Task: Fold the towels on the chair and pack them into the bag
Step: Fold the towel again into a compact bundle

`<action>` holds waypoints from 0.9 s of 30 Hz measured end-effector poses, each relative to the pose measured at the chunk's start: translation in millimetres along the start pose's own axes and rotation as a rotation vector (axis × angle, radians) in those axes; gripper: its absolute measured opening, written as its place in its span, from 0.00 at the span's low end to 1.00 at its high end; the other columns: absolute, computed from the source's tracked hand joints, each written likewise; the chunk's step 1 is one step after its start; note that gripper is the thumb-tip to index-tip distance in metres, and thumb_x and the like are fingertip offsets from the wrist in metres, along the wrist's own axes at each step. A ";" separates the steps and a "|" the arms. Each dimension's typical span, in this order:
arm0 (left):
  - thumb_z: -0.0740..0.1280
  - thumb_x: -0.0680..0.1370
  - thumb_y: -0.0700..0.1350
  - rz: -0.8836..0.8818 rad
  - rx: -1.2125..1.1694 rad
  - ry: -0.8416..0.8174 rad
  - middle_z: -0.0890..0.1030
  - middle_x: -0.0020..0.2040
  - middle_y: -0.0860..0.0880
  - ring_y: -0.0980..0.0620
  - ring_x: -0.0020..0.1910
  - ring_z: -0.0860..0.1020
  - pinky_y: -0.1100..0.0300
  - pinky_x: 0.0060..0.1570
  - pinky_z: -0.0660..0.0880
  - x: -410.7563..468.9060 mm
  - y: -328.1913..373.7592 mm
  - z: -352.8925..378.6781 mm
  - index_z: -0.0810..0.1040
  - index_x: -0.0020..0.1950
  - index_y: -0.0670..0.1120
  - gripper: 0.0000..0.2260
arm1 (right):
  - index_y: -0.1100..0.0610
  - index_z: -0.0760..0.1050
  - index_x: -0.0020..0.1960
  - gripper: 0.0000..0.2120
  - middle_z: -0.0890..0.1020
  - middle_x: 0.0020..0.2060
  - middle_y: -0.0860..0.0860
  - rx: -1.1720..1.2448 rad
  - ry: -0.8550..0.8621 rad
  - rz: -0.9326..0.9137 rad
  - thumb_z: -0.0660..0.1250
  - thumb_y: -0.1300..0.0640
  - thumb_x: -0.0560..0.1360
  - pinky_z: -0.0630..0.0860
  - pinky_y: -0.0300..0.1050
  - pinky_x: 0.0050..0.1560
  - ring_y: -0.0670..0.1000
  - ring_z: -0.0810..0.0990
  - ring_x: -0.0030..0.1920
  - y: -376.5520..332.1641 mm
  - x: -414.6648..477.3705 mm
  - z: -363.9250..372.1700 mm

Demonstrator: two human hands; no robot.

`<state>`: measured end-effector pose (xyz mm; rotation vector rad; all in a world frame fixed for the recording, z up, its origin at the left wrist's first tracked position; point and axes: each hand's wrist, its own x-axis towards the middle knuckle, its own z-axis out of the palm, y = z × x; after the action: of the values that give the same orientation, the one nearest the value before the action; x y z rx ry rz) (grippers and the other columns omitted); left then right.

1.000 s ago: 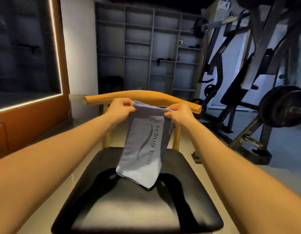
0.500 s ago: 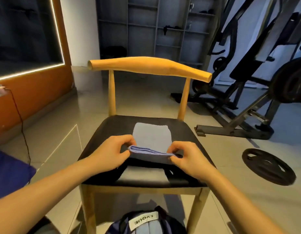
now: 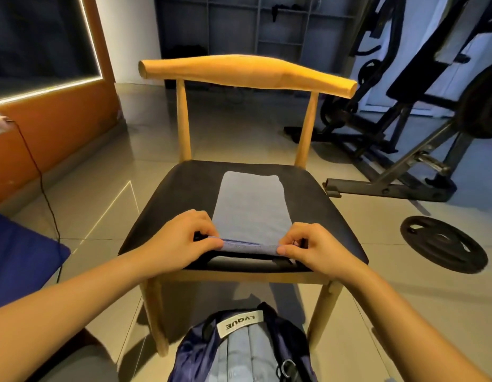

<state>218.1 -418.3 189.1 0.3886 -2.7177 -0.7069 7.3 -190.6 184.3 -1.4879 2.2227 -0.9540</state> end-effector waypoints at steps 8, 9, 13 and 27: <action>0.66 0.82 0.53 -0.318 -0.065 0.004 0.79 0.40 0.39 0.48 0.37 0.78 0.56 0.41 0.76 12.4 -1.5 17.8 0.81 0.42 0.40 0.18 | 0.52 0.79 0.33 0.15 0.81 0.32 0.51 -0.062 0.052 0.201 0.70 0.53 0.79 0.74 0.42 0.37 0.48 0.79 0.35 -10.2 14.2 10.6; 0.67 0.82 0.52 -0.341 -0.074 0.017 0.79 0.38 0.37 0.48 0.34 0.77 0.56 0.40 0.76 13.7 -1.1 19.2 0.81 0.41 0.38 0.18 | 0.52 0.79 0.33 0.14 0.81 0.31 0.50 -0.069 0.065 0.223 0.71 0.53 0.78 0.76 0.44 0.36 0.48 0.79 0.35 -11.7 15.3 11.0; 0.73 0.78 0.51 -0.377 -0.056 0.097 0.81 0.32 0.47 0.51 0.34 0.80 0.53 0.43 0.82 15.4 0.9 19.3 0.81 0.39 0.46 0.12 | 0.53 0.79 0.39 0.09 0.82 0.35 0.49 -0.104 0.135 0.244 0.73 0.52 0.76 0.81 0.51 0.42 0.50 0.81 0.39 -14.0 17.4 13.8; 0.65 0.79 0.53 0.387 0.393 0.129 0.80 0.53 0.55 0.56 0.51 0.74 0.59 0.48 0.74 -4.7 -14.9 20.6 0.83 0.58 0.52 0.12 | 0.47 0.81 0.51 0.07 0.75 0.48 0.45 -0.679 0.140 -0.311 0.68 0.46 0.77 0.73 0.47 0.44 0.48 0.72 0.47 -0.9 -8.4 13.1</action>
<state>217.8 -420.5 163.4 -0.0157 -2.6816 -0.0419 19.0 -187.9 174.3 -2.1557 2.6192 -0.3792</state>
